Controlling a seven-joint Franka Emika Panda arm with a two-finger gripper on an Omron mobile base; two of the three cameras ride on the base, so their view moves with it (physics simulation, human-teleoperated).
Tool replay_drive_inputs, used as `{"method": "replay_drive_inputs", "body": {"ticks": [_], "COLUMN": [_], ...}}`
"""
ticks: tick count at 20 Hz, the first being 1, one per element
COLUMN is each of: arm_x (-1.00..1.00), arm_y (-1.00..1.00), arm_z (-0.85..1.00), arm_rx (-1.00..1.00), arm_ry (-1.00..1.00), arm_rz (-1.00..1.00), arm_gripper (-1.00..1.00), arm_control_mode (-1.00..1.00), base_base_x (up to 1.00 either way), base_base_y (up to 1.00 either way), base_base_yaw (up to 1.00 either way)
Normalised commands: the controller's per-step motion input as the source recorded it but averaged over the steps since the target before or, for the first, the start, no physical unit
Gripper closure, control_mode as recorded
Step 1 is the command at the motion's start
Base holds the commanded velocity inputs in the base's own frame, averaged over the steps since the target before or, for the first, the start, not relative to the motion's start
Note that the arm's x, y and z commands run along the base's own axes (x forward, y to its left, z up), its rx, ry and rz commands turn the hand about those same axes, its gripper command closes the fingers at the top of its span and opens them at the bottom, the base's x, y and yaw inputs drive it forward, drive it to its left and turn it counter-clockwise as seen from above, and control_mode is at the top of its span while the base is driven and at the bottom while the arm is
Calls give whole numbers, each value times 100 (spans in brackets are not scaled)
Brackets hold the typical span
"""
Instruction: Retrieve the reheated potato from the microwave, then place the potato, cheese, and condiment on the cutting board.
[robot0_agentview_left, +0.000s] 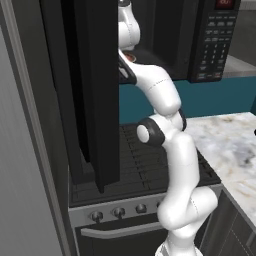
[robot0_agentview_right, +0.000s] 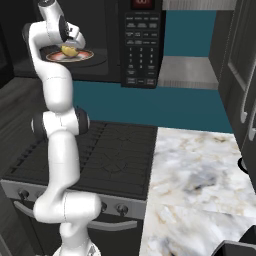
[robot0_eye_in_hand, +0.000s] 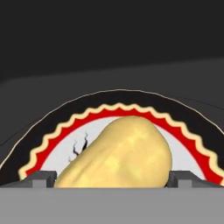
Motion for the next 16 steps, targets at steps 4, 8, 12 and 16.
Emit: {"method": "replay_drive_inputs", "body": {"ticks": [4, 8, 12, 16], "arm_x": [10, 2, 0, -18], "arm_y": [0, 0, 0, 4], "arm_z": [-21, -17, -10, -7], "arm_rx": [0, 3, 5, 5], "arm_ry": [3, 0, 0, 0], "arm_rz": [-2, 0, 0, 0], "arm_gripper": [100, 100, 100, 100], "arm_control_mode": [-100, -100, -100, -100], "base_base_x": [0, 0, 0, 0], "base_base_y": [0, 0, 0, 0], "base_base_yaw": [0, 0, 0, 0]}}
